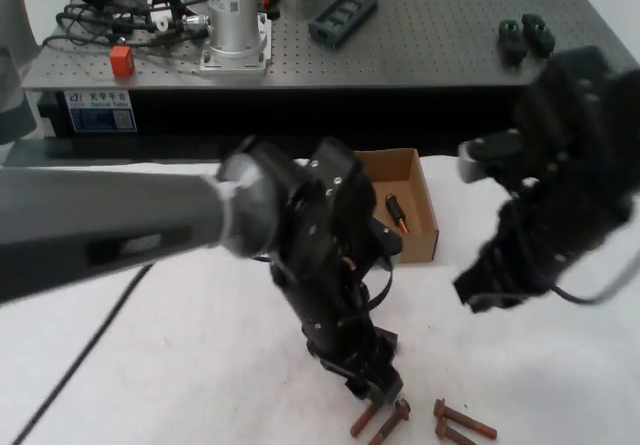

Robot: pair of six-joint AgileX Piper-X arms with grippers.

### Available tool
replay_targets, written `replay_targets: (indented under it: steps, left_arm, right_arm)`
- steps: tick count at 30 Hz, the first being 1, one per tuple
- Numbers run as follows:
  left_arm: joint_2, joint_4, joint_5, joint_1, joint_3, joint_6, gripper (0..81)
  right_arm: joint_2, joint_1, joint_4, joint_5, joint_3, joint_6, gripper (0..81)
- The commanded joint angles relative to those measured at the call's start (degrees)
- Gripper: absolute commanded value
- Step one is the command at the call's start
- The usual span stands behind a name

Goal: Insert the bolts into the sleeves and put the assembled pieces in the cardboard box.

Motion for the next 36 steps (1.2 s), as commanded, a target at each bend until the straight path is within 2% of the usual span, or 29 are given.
replay_targets:
  steps: [1, 8, 13, 18, 22, 26, 27, 29, 33, 34, 36]
  left_arm:
    - [3.0, 4.1, -2.8, -0.2, -4.1, 2.6, 39.9]
    - [6.6, 7.4, -2.3, -0.6, -7.6, 4.3, 39.0]
    - [6.6, 6.4, 2.9, -0.9, -7.6, 5.0, 39.0]
    - [6.8, 4.4, 2.2, -2.6, -7.6, 7.3, 39.0]
    - [7.8, 3.7, -3.0, -3.7, -7.6, 8.5, 39.0]
    - [9.4, 3.7, -3.6, -3.8, -7.6, 8.7, 38.6]
    - [9.7, 3.7, -3.9, -3.8, -7.6, 8.7, 37.3]
    - [9.7, 3.9, -5.3, -3.8, -7.6, 8.7, 29.3]
    - [9.3, 3.9, -6.1, -3.8, -7.6, 8.7, 4.0]
    - [9.3, 3.9, -6.0, -3.8, -7.6, 8.7, 1.0]
    - [9.3, 3.9, -5.9, -3.8, -7.6, 8.9, 1.1]
  right_arm:
    - [-3.1, -0.8, -1.3, -0.8, 1.9, 0.5, 2.4]
    - [-6.8, -2.2, -1.2, -0.8, 4.8, 1.9, 2.4]
    - [-6.8, -2.2, -1.2, -0.8, 4.8, 2.2, 2.4]
    - [-6.8, -2.2, -1.2, -0.8, 4.8, 2.6, 2.4]
    - [-6.8, -2.2, -0.6, -0.8, 4.8, 2.8, 2.4]
    - [-7.0, -2.2, 0.1, -0.8, 4.8, 2.8, 2.4]
    - [-7.0, -2.2, 0.0, -0.8, 4.8, 2.8, 2.4]
    - [-7.0, -2.2, 0.0, -0.8, 4.8, 2.8, 2.4]
    - [-7.0, -2.2, 0.0, -0.8, 4.8, 3.5, 2.4]
    - [-7.0, -2.2, 0.0, -0.8, 4.8, 3.8, 2.4]
    - [-7.0, -2.2, 0.0, -1.1, 4.8, 3.9, 2.4]
